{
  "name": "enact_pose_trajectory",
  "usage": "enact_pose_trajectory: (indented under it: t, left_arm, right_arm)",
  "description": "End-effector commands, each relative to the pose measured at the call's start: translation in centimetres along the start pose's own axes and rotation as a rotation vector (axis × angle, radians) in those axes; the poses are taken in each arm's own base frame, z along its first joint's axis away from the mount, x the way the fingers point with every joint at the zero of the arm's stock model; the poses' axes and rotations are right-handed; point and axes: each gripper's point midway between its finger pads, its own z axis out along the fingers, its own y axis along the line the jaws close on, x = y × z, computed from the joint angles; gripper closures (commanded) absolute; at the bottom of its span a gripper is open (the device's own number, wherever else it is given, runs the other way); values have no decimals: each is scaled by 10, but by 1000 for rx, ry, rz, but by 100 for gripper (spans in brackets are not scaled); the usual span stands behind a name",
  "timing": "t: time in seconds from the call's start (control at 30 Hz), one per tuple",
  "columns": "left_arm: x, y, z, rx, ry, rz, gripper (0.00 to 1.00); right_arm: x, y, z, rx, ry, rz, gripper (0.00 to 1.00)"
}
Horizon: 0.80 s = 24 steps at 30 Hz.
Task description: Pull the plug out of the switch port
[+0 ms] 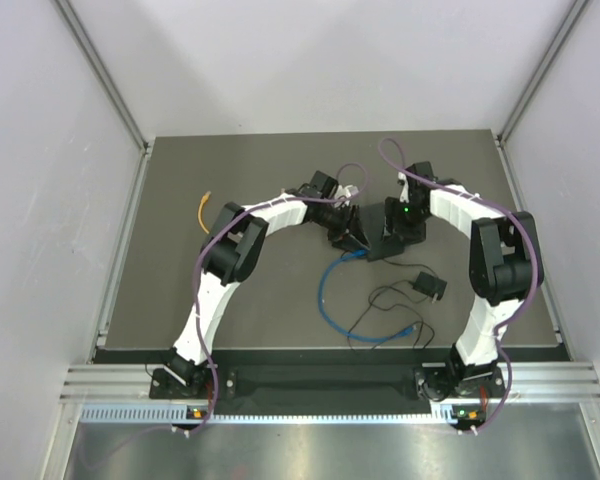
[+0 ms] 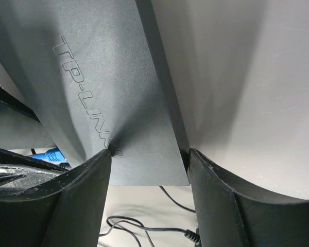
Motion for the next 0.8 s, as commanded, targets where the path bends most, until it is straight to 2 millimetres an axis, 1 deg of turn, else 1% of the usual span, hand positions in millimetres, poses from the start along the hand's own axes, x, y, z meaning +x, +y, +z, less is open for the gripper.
enact_pose_trajectory:
  t: [0.0,0.07,0.1,0.17,0.2,0.3,0.37,0.4,0.47,0.5,0.6,0.67,0.7,0.77]
  left_arm:
    - [-14,4,-7,-20,-90,28,49]
    - [-15,0,-5,5,-92,36,50]
    - [-13,1,-4,12,-81,26,55]
    - [-12,2,-3,16,-75,22,59]
    - [-11,3,-2,16,-71,22,64]
    - [-6,5,-1,28,-50,15,71]
    - [-2,6,1,34,-37,8,72]
    - [-4,5,1,48,-45,19,73]
    - [-1,1,-1,71,-37,26,73]
    - [-2,-3,-1,85,-42,40,73]
    - [0,-8,-3,113,-37,67,71]
    - [3,-9,-5,140,-36,95,71]
    - [7,-5,-4,147,-29,96,70]
    - [7,-7,-7,182,-38,135,68]
  right_arm:
    - [19,7,13,-15,63,-13,39]
    - [18,8,12,-15,60,-15,39]
    - [18,8,13,-15,62,-13,39]
    - [17,8,13,-14,63,-13,39]
    - [17,8,12,-13,61,-16,39]
    - [17,7,12,-8,58,-18,39]
    - [17,6,13,-6,62,-17,39]
    - [17,7,13,-7,61,-18,39]
    - [17,6,14,-6,65,-17,39]
    - [17,6,14,-6,63,-16,39]
    - [17,6,14,-6,64,-20,39]
    - [17,6,14,-6,63,-17,39]
    - [18,5,15,-4,67,-18,39]
    - [18,5,15,-5,66,-20,39]
